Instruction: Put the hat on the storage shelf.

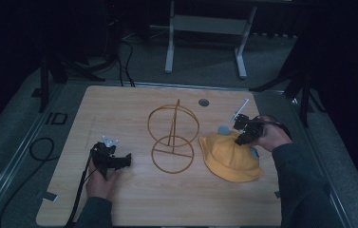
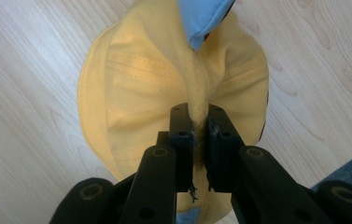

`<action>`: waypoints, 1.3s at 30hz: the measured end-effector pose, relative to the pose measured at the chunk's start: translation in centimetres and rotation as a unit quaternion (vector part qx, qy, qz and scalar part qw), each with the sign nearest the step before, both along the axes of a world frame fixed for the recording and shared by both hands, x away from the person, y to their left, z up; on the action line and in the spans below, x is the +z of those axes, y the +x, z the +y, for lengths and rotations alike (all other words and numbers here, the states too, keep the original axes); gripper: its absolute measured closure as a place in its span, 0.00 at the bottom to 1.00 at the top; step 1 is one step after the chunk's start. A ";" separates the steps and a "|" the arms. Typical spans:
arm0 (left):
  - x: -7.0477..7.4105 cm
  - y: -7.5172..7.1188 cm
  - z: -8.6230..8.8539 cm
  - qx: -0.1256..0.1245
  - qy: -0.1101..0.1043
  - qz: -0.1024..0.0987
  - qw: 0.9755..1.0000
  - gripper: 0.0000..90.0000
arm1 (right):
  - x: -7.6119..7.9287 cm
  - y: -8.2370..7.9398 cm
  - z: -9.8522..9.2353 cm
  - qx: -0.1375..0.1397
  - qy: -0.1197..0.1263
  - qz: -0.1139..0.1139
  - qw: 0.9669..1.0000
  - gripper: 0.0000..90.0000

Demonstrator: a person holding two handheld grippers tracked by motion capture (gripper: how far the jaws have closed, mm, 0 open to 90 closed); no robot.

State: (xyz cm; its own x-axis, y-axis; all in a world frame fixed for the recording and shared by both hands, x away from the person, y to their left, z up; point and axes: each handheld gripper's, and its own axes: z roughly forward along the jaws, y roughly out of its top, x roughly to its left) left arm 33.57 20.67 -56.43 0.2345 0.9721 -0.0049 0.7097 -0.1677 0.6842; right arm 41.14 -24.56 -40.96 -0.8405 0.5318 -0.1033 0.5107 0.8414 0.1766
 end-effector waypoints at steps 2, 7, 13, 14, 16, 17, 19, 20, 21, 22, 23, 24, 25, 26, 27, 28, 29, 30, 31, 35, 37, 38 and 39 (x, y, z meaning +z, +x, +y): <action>0.0 0.0 0.0 0.000 0.000 0.000 1.000 0.00 | 0.3 -0.1 0.0 0.002 -0.002 -0.003 1.000 0.92; 0.0 0.0 0.0 -0.001 0.001 0.001 1.000 0.00 | 1.2 -0.1 -0.4 0.009 0.007 -0.014 1.000 0.92; 0.0 0.0 0.0 0.000 0.000 0.000 1.000 0.00 | 2.2 -0.1 -0.7 0.015 0.004 -0.028 0.999 0.92; 0.0 0.0 0.0 0.000 0.000 0.000 1.000 0.00 | 2.3 -0.1 -0.8 0.016 0.004 -0.031 0.999 0.92; 0.0 0.0 0.0 0.000 0.000 0.000 1.000 0.00 | 2.7 -0.1 -0.8 0.019 0.005 -0.036 0.999 0.92; 0.0 0.0 0.0 0.000 0.000 0.000 1.000 0.00 | 2.9 -0.1 -0.8 0.019 0.005 -0.040 0.999 0.92; 0.0 0.0 0.0 0.000 0.000 0.000 1.000 0.00 | 3.2 0.0 -0.8 0.022 0.006 -0.046 0.999 0.92; 0.0 0.0 0.0 0.000 0.000 0.000 1.000 0.00 | 3.4 0.0 -0.9 0.022 0.008 -0.047 0.999 0.92; 0.0 0.0 0.0 0.000 0.000 0.000 1.000 0.00 | 3.6 0.0 -0.9 0.024 0.009 -0.050 0.998 0.92; 0.0 0.0 0.0 0.000 0.000 0.000 1.000 0.00 | 3.8 0.0 -0.9 0.024 0.012 -0.051 0.998 0.92; 0.0 0.0 0.0 0.000 0.000 0.000 1.000 0.00 | 3.8 0.0 -0.9 0.024 0.012 -0.051 0.998 0.92; 0.0 0.0 0.0 0.000 0.000 0.000 1.000 0.00 | 4.1 0.0 -1.0 0.027 0.019 -0.056 0.998 0.92; 0.0 0.0 0.0 0.000 0.000 0.000 1.000 0.00 | 4.1 0.0 -1.0 0.027 0.019 -0.056 0.998 0.92; 0.0 0.0 0.0 0.000 0.000 0.000 1.000 0.00 | 4.4 -0.1 -1.2 0.032 0.024 -0.061 0.997 0.92; 0.0 0.0 0.0 0.000 0.000 0.000 1.000 0.00 | 4.4 -0.1 -1.2 0.032 0.024 -0.061 0.997 0.92; 0.0 0.0 0.0 0.000 0.000 0.000 1.000 0.00 | 4.7 -0.1 -1.3 0.033 0.029 -0.065 0.997 0.92; 0.0 0.0 0.0 0.000 0.000 0.000 1.000 0.00 | 4.7 -0.1 -1.3 0.033 0.029 -0.065 0.997 0.92; 0.0 0.0 0.0 0.000 0.000 0.000 1.000 0.00 | 5.0 -0.2 -1.4 0.037 0.035 -0.070 0.996 0.92; 0.0 0.0 0.0 0.000 0.000 0.000 1.000 0.00 | 5.0 -0.2 -1.4 0.037 0.035 -0.070 0.996 0.92; 0.0 0.0 0.0 0.000 0.000 0.000 1.000 0.00 | 5.8 -0.4 -1.6 0.042 0.045 -0.080 0.995 0.92; 0.0 0.0 0.0 0.000 0.000 0.000 1.000 0.00 | 6.0 -0.4 -1.7 0.042 0.047 -0.083 0.995 0.92; 0.0 0.0 0.0 0.000 0.000 0.000 1.000 0.00 | 6.1 -0.4 -1.7 0.043 0.049 -0.085 0.994 0.92; 0.0 0.0 0.0 0.000 0.000 0.000 1.000 0.00 | 6.3 -0.4 -1.8 0.042 0.050 -0.088 0.994 0.92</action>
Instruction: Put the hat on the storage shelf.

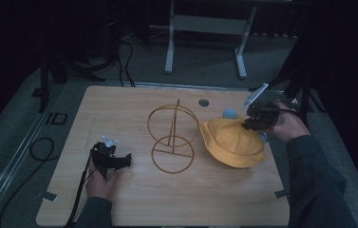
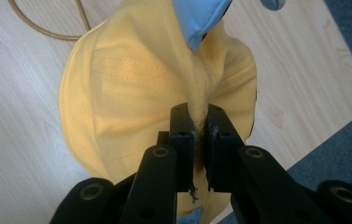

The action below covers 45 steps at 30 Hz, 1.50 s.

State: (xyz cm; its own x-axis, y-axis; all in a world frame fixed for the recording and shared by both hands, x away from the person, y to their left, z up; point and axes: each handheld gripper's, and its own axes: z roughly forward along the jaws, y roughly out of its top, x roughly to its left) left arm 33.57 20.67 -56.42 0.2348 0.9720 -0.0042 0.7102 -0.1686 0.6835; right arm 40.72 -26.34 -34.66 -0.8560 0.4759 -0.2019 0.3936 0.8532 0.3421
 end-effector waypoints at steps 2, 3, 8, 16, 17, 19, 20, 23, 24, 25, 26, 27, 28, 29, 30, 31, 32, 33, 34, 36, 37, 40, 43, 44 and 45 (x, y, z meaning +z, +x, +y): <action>0.0 0.0 0.0 0.000 0.000 0.000 1.000 0.00 | 0.3 0.0 -0.1 0.001 0.001 -0.004 1.000 0.92; 0.0 0.0 0.0 0.000 0.000 0.000 1.000 0.00 | 0.5 0.0 -0.2 -0.001 0.003 -0.007 1.000 0.92; 0.0 0.0 0.0 0.000 0.000 0.000 1.000 0.00 | 1.0 0.0 -0.4 -0.005 0.004 -0.015 1.000 0.92; 0.0 0.0 0.0 0.000 0.000 0.000 1.000 0.00 | 1.9 0.1 -0.6 -0.015 0.010 -0.029 0.999 0.92; 0.0 0.0 0.0 0.000 0.000 0.001 1.000 0.00 | 2.0 0.1 -0.6 -0.016 0.011 -0.030 0.999 0.93; 0.0 0.0 0.0 0.000 0.000 0.000 1.000 0.00 | 2.2 0.1 -0.5 -0.017 0.012 -0.033 0.999 0.93; 0.0 0.0 0.0 0.000 0.000 0.001 1.000 0.00 | 2.3 0.1 -0.4 -0.016 0.012 -0.035 0.999 0.93; 0.0 0.0 0.0 0.000 0.000 0.001 1.000 0.00 | 2.4 0.1 -0.1 -0.017 0.016 -0.038 0.999 0.93; 0.0 0.0 0.0 0.000 0.000 0.000 1.000 0.00 | 2.5 0.1 -0.1 -0.016 0.016 -0.039 0.999 0.93; 0.0 0.0 0.0 0.000 0.000 0.001 1.000 0.00 | 2.5 0.1 0.0 -0.016 0.018 -0.041 0.999 0.93; 0.0 0.0 0.0 0.000 0.000 0.001 1.000 0.00 | 2.5 0.1 0.0 -0.016 0.018 -0.041 0.999 0.93; 0.0 0.0 0.0 0.000 0.000 0.000 1.000 0.00 | 2.6 0.1 0.1 -0.017 0.019 -0.042 0.999 0.93; 0.0 0.0 0.0 0.000 0.000 0.001 1.000 0.00 | 2.8 0.1 0.2 -0.016 0.018 -0.045 0.999 0.93; 0.0 0.0 0.0 0.000 0.000 0.001 1.000 0.00 | 2.8 0.1 0.2 -0.016 0.018 -0.045 0.999 0.93; 0.0 0.0 0.0 0.000 0.000 0.000 1.000 0.00 | 3.1 0.1 0.3 -0.016 0.017 -0.047 0.999 0.93; 0.0 0.0 0.0 0.000 0.000 0.000 1.000 0.00 | 3.1 0.1 0.3 -0.016 0.017 -0.047 0.999 0.93; 0.0 0.0 0.0 0.000 0.000 0.000 1.000 0.00 | 3.3 0.1 0.3 -0.015 0.017 -0.048 0.999 0.93; 0.0 0.0 0.0 0.000 0.000 0.000 1.000 0.00 | 3.3 0.1 0.3 -0.015 0.017 -0.048 0.999 0.93; 0.0 0.0 0.0 0.000 0.000 0.001 1.000 0.00 | 3.6 0.0 0.4 -0.015 0.017 -0.051 0.998 0.93; 0.0 0.0 0.0 0.000 0.000 0.001 1.000 0.00 | 4.0 0.0 0.4 -0.014 0.017 -0.053 0.998 0.93; 0.0 0.0 0.0 0.000 0.000 0.001 1.000 0.00 | 4.0 0.0 0.4 -0.014 0.017 -0.053 0.998 0.93; 0.0 0.0 0.0 0.000 0.000 0.000 1.000 0.00 | 4.5 -0.1 0.5 -0.012 0.020 -0.057 0.998 0.93; 0.0 0.0 0.0 0.000 0.001 0.001 1.000 0.00 | 4.8 -0.1 0.5 -0.009 0.022 -0.058 0.998 0.93; 0.0 0.0 0.0 0.000 0.001 0.001 1.000 0.00 | 5.0 -0.1 0.5 -0.005 0.024 -0.061 0.998 0.93; 0.0 0.0 0.0 0.000 0.001 0.001 1.000 0.00 | 5.0 -0.1 0.5 -0.005 0.024 -0.061 0.998 0.93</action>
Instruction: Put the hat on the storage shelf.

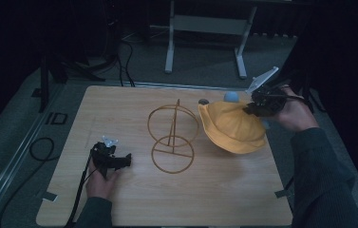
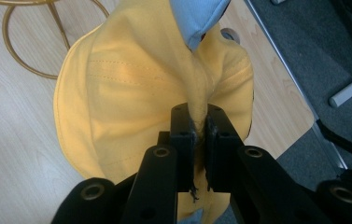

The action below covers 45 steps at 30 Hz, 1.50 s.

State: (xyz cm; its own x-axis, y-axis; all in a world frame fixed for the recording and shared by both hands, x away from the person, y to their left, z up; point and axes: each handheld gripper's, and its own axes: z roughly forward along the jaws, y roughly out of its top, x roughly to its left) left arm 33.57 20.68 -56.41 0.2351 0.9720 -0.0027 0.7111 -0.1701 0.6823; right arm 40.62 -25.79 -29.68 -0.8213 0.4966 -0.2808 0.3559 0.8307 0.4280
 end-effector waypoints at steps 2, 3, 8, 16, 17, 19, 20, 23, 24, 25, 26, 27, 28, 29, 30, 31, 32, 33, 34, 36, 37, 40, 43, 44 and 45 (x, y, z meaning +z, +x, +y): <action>0.0 0.0 0.0 0.000 0.000 0.000 1.000 0.00 | 0.2 0.0 0.0 0.002 0.001 -0.002 1.000 0.93; 0.0 0.0 0.0 0.000 0.000 0.000 1.000 0.00 | 0.3 0.0 0.0 0.002 0.001 -0.003 1.000 0.93; 0.0 0.0 0.0 0.000 0.000 0.000 1.000 0.00 | 1.1 -0.1 -0.2 0.004 0.009 -0.012 1.000 0.93; 0.0 0.0 0.0 0.001 -0.001 0.000 1.000 0.00 | 2.3 -0.2 -0.6 0.002 0.020 -0.020 1.000 0.93; 0.0 0.0 0.0 0.001 -0.001 0.000 1.000 0.00 | 2.4 -0.2 -0.6 0.001 0.022 -0.020 1.000 0.93; 0.0 0.0 0.0 0.000 -0.001 0.000 1.000 0.00 | 2.7 -0.2 -0.8 0.001 0.023 -0.022 1.000 0.93; 0.0 0.0 0.0 0.001 -0.001 0.000 1.000 0.00 | 2.7 -0.2 -0.8 0.001 0.023 -0.022 1.000 0.93; 0.0 0.0 0.0 0.001 -0.002 -0.001 1.000 0.00 | 2.9 -0.3 -1.0 0.001 0.030 -0.024 0.999 0.93; 0.0 0.0 0.0 0.001 -0.002 -0.001 1.000 0.00 | 3.1 -0.2 -1.0 0.001 0.034 -0.025 0.999 0.93; 0.0 0.0 0.0 0.001 -0.002 -0.001 1.000 0.00 | 3.1 -0.2 -1.1 0.001 0.036 -0.026 0.999 0.93; 0.0 0.0 0.0 0.001 -0.001 0.000 1.000 0.00 | 3.2 -0.2 -1.1 0.000 0.037 -0.026 0.999 0.93; 0.0 0.0 0.0 0.001 -0.001 -0.001 1.000 0.00 | 3.3 -0.2 -1.1 -0.001 0.039 -0.027 0.999 0.93; 0.0 0.0 0.0 0.001 -0.001 -0.001 1.000 0.00 | 3.4 -0.2 -1.1 0.000 0.040 -0.028 0.999 0.93; 0.0 0.0 0.0 0.001 -0.001 -0.001 1.000 0.00 | 3.5 -0.2 -1.2 0.000 0.042 -0.030 0.999 0.93; 0.0 0.0 0.0 0.001 -0.001 -0.001 1.000 0.00 | 3.6 -0.2 -1.2 -0.001 0.043 -0.031 0.999 0.93; 0.0 0.0 0.0 0.001 -0.001 -0.001 1.000 0.00 | 3.7 -0.2 -1.1 0.000 0.044 -0.032 0.999 0.93; 0.0 0.0 0.0 0.001 -0.001 -0.001 1.000 0.00 | 3.8 -0.2 -1.1 0.000 0.045 -0.033 0.998 0.93; 0.0 0.0 0.0 0.001 -0.001 -0.001 1.000 0.00 | 4.0 -0.3 -1.1 0.001 0.047 -0.033 0.998 0.93; 0.0 0.0 0.0 0.001 -0.001 -0.001 1.000 0.00 | 4.1 -0.3 -1.0 0.001 0.048 -0.034 0.998 0.93; 0.0 0.0 0.0 0.001 -0.001 -0.001 1.000 0.00 | 4.3 -0.3 -0.9 0.002 0.049 -0.035 0.998 0.93; 0.0 0.0 0.0 0.001 -0.001 -0.001 1.000 0.00 | 4.4 -0.3 -0.9 0.005 0.048 -0.037 0.998 0.93; 0.0 0.0 0.0 0.001 -0.001 -0.001 1.000 0.00 | 4.7 -0.4 -0.6 0.008 0.048 -0.038 0.998 0.93; 0.0 0.0 0.0 0.001 -0.001 -0.001 1.000 0.00 | 4.9 -0.4 -0.5 0.012 0.051 -0.041 0.998 0.93; 0.0 0.0 0.0 0.001 -0.001 -0.001 1.000 0.00 | 5.0 -0.4 -0.4 0.012 0.052 -0.040 0.998 0.93; 0.0 0.0 0.0 0.000 -0.001 -0.001 1.000 0.00 | 5.1 -0.4 -0.3 0.015 0.053 -0.041 0.998 0.93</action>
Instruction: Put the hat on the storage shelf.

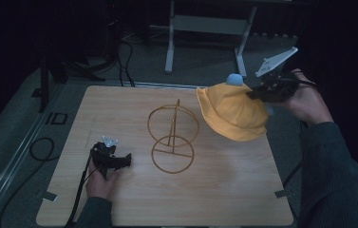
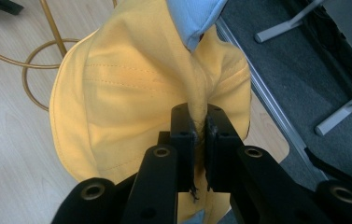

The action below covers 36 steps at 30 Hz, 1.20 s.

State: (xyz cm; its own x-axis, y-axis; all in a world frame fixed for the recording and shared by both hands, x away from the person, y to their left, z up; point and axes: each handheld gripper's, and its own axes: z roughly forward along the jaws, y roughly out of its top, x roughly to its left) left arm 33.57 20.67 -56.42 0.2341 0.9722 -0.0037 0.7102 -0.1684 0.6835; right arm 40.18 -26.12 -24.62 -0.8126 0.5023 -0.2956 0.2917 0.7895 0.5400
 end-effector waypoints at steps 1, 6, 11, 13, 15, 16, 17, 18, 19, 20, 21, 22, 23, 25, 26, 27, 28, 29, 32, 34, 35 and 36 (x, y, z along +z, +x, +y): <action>0.0 0.0 0.0 0.000 0.000 0.000 1.000 0.00 | 0.1 0.0 0.1 0.002 0.000 0.000 1.000 0.93; 0.0 0.0 0.0 0.000 0.000 0.000 1.000 0.00 | 0.2 -0.1 0.3 0.013 -0.001 0.000 1.000 0.93; 0.0 0.0 0.0 0.000 0.000 0.000 1.000 0.00 | 0.4 -0.1 0.5 0.023 0.004 -0.001 1.000 0.93; 0.0 0.0 0.0 0.000 0.000 0.000 1.000 0.00 | 0.5 -0.2 0.6 0.025 0.006 -0.003 1.000 0.93; 0.0 0.0 0.0 0.000 0.000 0.000 1.000 0.00 | 0.6 -0.2 0.7 0.028 0.008 -0.004 1.000 0.93; 0.0 0.0 0.0 0.000 0.000 0.000 1.000 0.00 | 0.6 -0.2 0.7 0.028 0.009 -0.004 1.000 0.93; 0.0 0.0 0.0 0.000 0.000 0.000 1.000 0.00 | 0.7 -0.1 0.8 0.029 0.009 -0.005 1.000 0.93; 0.0 0.0 0.0 0.000 0.000 0.000 1.000 0.00 | 0.8 -0.1 0.9 0.030 0.011 -0.005 0.999 0.93; 0.0 0.0 0.0 0.000 0.000 0.000 1.000 0.00 | 0.8 -0.1 1.0 0.032 0.011 -0.006 0.999 0.93; 0.0 0.0 0.0 0.000 0.000 0.000 1.000 0.00 | 0.8 -0.2 1.1 0.033 0.012 -0.007 0.999 0.93; 0.0 0.0 0.0 0.000 0.000 0.000 1.000 0.00 | 0.8 -0.2 1.1 0.034 0.013 -0.007 0.999 0.93; 0.0 0.0 0.0 0.000 0.000 0.000 1.000 0.00 | 0.8 -0.2 1.3 0.035 0.014 -0.007 0.999 0.93; 0.0 0.0 0.0 0.000 0.000 0.000 1.000 0.00 | 0.8 -0.2 1.3 0.036 0.015 -0.007 0.999 0.93; 0.0 0.0 0.0 0.000 0.000 0.000 1.000 0.00 | 0.8 -0.2 1.5 0.039 0.017 -0.008 0.999 0.93; 0.0 0.0 0.0 0.000 0.000 0.000 1.000 0.00 | 0.9 -0.2 1.6 0.041 0.018 -0.010 0.999 0.93; 0.0 0.0 0.0 0.001 0.000 0.000 1.000 0.00 | 0.9 -0.2 1.7 0.042 0.020 -0.009 0.999 0.93; 0.0 0.0 0.0 0.001 0.000 0.000 1.000 0.00 | 1.0 -0.2 1.7 0.043 0.021 -0.010 0.999 0.93; 0.0 0.0 0.0 0.000 0.000 0.000 1.000 0.00 | 1.0 -0.2 1.8 0.044 0.023 -0.011 0.999 0.93; 0.0 0.0 0.0 0.000 0.000 0.000 1.000 0.00 | 1.3 -0.3 2.1 0.049 0.027 -0.014 0.998 0.93; 0.0 0.0 0.0 0.001 0.000 0.000 1.000 0.00 | 1.5 -0.4 2.5 0.052 0.029 -0.015 0.998 0.93; 0.0 0.0 0.0 0.000 0.000 0.000 1.000 0.00 | 1.6 -0.4 2.6 0.055 0.028 -0.016 0.998 0.93; 0.0 0.0 0.0 0.000 -0.001 0.000 1.000 0.00 | 1.7 -0.4 2.8 0.056 0.029 -0.017 0.998 0.93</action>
